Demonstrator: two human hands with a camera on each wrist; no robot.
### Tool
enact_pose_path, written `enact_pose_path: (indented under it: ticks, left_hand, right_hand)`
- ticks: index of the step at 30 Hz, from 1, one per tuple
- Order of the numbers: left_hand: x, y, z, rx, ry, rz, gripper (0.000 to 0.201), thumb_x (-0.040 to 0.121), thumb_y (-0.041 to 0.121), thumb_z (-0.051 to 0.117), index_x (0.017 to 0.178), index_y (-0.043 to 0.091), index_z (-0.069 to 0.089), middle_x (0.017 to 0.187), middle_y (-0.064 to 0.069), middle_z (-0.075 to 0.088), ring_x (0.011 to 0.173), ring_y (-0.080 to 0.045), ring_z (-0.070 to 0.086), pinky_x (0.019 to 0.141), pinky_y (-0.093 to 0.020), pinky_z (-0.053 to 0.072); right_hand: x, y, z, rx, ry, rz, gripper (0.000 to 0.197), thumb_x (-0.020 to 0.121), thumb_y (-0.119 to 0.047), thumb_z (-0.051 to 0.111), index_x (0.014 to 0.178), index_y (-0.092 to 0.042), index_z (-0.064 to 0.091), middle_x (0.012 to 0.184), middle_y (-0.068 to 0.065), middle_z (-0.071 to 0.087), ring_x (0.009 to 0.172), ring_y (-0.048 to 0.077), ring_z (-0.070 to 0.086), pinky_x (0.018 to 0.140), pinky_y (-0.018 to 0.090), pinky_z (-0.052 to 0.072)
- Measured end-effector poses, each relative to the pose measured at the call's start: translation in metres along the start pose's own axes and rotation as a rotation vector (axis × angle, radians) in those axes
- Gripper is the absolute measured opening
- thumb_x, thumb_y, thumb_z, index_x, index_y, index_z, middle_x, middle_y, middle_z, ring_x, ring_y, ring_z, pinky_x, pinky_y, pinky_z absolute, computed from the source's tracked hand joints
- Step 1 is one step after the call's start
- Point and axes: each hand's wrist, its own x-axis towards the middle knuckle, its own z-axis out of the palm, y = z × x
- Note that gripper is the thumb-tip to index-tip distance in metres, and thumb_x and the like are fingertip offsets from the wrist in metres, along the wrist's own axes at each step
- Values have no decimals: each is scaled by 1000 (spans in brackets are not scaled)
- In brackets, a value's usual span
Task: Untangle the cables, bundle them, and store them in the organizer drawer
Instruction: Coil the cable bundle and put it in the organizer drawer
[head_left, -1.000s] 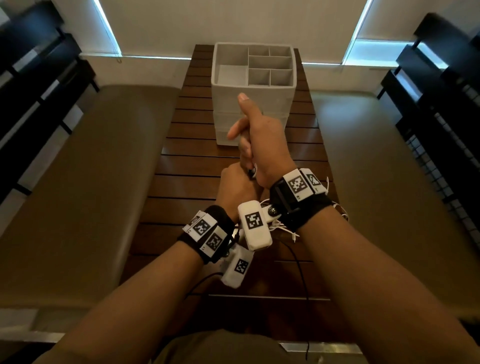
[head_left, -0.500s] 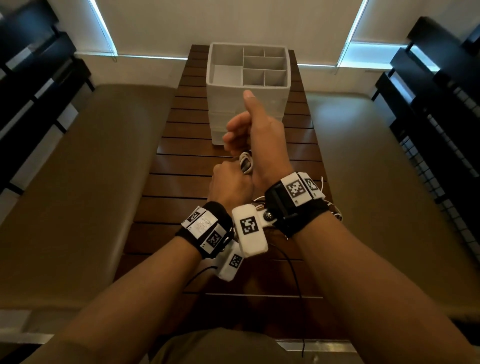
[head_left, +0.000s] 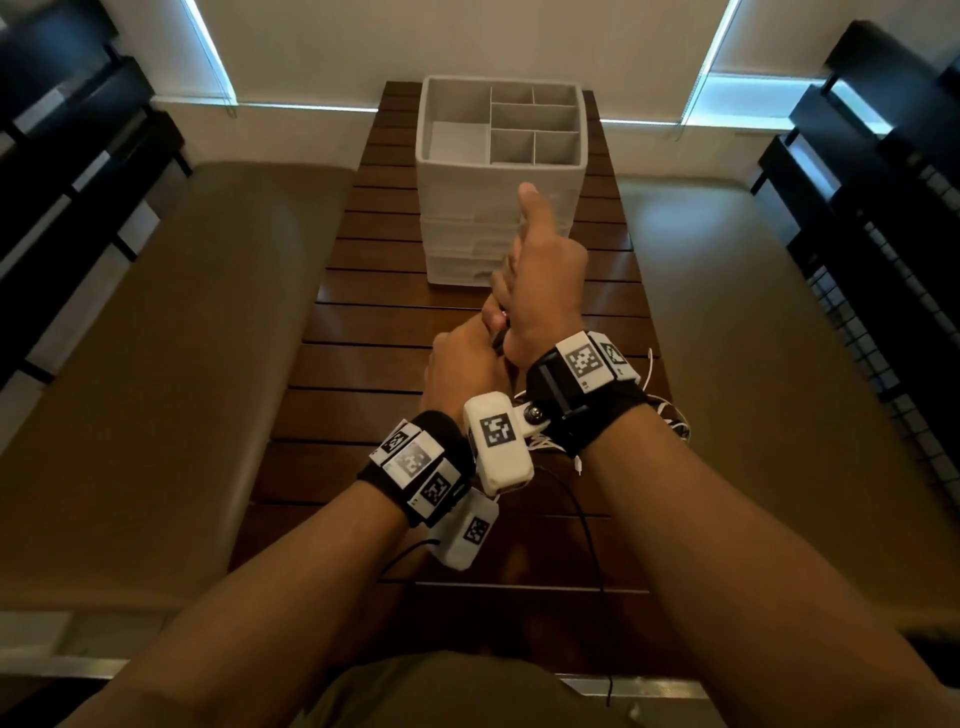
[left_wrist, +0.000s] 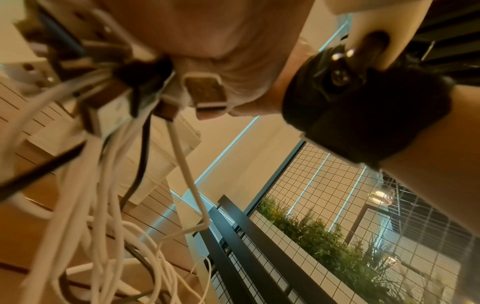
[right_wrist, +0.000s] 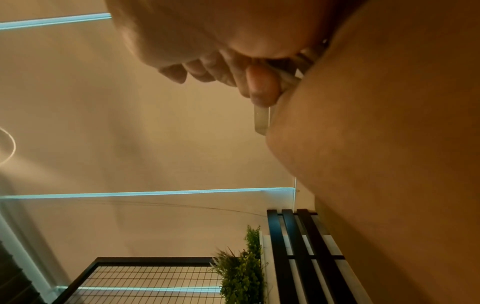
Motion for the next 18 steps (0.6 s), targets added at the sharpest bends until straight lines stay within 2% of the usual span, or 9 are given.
enact_pose_path:
  ticks: [1, 3, 5, 7, 8, 10, 12, 14, 18]
  left_hand:
    - [1, -2, 0, -24, 6, 19, 36, 99, 15, 57, 67, 28, 45, 67, 0, 58, 63, -21, 56, 58, -35, 42]
    - [4, -6, -1, -64, 13, 43, 37, 96, 14, 60, 64, 26, 46, 62, 4, 57, 57, -12, 54, 56, -31, 40]
    - [8, -8, -3, -108, 5, 55, 38, 94, 11, 63, 61, 24, 49, 57, 8, 55, 51, -5, 49, 55, -25, 34]
    - [12, -10, -8, -210, 7, 59, 34, 93, 12, 65, 63, 22, 55, 57, 8, 56, 51, -4, 46, 56, -27, 37]
    - [13, -12, -11, -293, 11, 38, 30, 94, 12, 66, 66, 21, 59, 56, 8, 57, 51, -7, 46, 55, -30, 40]
    - [17, -13, -19, -457, -19, -33, 24, 98, 8, 64, 76, 16, 66, 51, 8, 55, 46, -12, 46, 49, -31, 42]
    - [20, -15, -24, -560, -101, -69, 17, 103, 8, 58, 90, 6, 68, 50, 5, 53, 42, -15, 45, 44, -29, 41]
    - [20, -16, -25, -567, -176, -51, 18, 106, 8, 52, 96, 7, 67, 53, 3, 53, 42, -15, 45, 42, -27, 40]
    - [22, -16, -23, -526, -222, -21, 21, 105, 6, 51, 90, 13, 63, 51, 6, 52, 42, -13, 44, 42, -26, 39]
  right_hand:
    - [-1, -1, 0, 12, -15, 11, 59, 101, -48, 59, 54, -22, 35, 50, -1, 24, 36, 16, 21, 40, 24, 23]
    - [0, -3, -3, 29, -70, 47, 57, 103, -46, 58, 55, -21, 39, 48, -1, 26, 36, 16, 23, 42, 25, 27]
    - [3, -2, -10, -5, -176, 27, 50, 104, -44, 57, 66, -12, 53, 54, 4, 42, 43, 19, 40, 47, 32, 45]
    - [6, 1, -22, -196, -301, -111, 47, 104, -43, 57, 91, 1, 62, 78, 11, 61, 69, 23, 61, 70, 42, 60]
    - [7, 3, -30, -310, -361, -170, 49, 104, -43, 57, 102, 5, 64, 90, 12, 66, 82, 22, 65, 81, 39, 58]
    - [6, 10, -45, -420, -505, -158, 40, 106, -36, 56, 121, 0, 67, 110, 13, 72, 101, 22, 69, 90, 32, 57]
    - [1, 18, -53, -418, -649, -68, 37, 107, -30, 56, 134, -7, 64, 125, 15, 70, 111, 33, 70, 90, 43, 61]
    - [-1, 27, -55, -368, -720, -14, 41, 105, -35, 57, 139, -13, 61, 127, 18, 67, 100, 42, 69, 80, 54, 60]
    - [-5, 35, -52, -306, -668, -40, 36, 107, -35, 54, 132, -11, 65, 114, 14, 67, 88, 39, 65, 73, 54, 57]
